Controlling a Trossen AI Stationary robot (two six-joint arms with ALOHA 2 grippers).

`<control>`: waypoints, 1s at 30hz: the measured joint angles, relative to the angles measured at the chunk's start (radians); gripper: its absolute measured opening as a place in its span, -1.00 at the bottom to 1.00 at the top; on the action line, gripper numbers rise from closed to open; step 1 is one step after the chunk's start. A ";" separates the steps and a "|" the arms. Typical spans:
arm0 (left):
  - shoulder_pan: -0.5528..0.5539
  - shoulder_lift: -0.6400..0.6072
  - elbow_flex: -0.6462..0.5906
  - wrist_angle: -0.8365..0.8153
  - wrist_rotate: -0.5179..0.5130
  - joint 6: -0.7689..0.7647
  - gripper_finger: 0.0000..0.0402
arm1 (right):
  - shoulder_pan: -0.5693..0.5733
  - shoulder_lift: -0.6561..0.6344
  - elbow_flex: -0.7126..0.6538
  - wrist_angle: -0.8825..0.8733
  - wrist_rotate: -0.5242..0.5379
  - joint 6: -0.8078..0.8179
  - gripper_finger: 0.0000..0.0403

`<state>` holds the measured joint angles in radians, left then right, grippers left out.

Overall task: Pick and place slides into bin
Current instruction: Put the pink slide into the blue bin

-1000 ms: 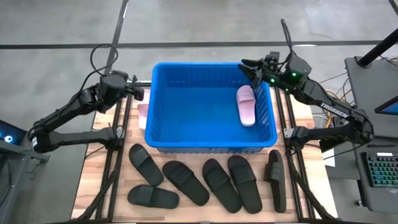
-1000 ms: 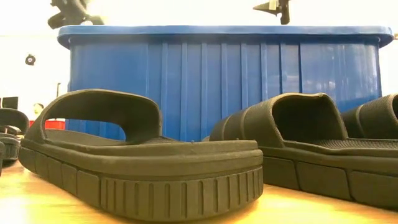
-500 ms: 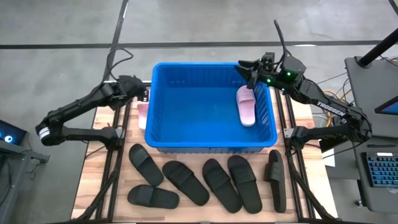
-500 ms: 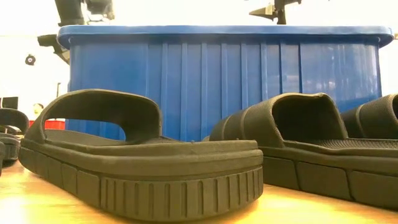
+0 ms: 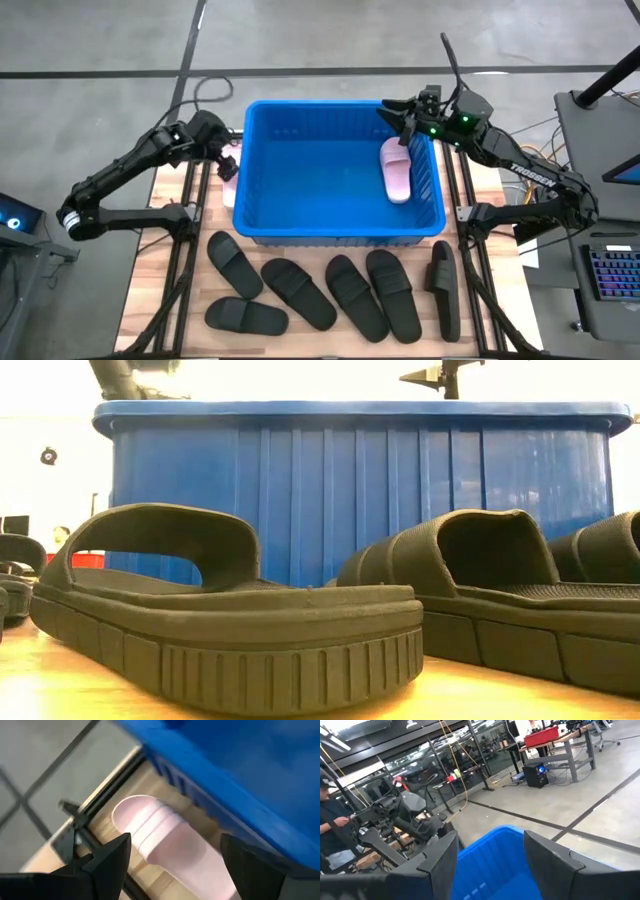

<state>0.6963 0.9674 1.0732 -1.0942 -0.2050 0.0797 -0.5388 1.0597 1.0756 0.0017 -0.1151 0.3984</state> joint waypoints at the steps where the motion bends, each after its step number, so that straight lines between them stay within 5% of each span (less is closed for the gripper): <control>1: 0.000 0.004 0.006 -0.029 0.006 0.039 0.43 | 0.000 0.000 0.000 -0.001 0.000 -0.002 0.07; 9: -0.001 0.060 0.013 -0.156 -0.074 0.216 0.43 | 0.000 0.002 0.000 -0.007 0.000 -0.005 0.07; 20: 0.031 0.145 -0.099 -0.118 -0.092 0.343 0.32 | 0.000 0.002 0.000 -0.069 0.001 -0.007 0.07; 30: 0.070 0.080 -0.150 -0.042 -0.083 0.459 0.11 | 0.000 0.002 0.000 -0.074 0.003 -0.043 0.07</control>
<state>0.7667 1.0471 0.9231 -1.1366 -0.2884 0.5387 -0.5388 1.0618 1.0752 -0.0719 -0.1116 0.3556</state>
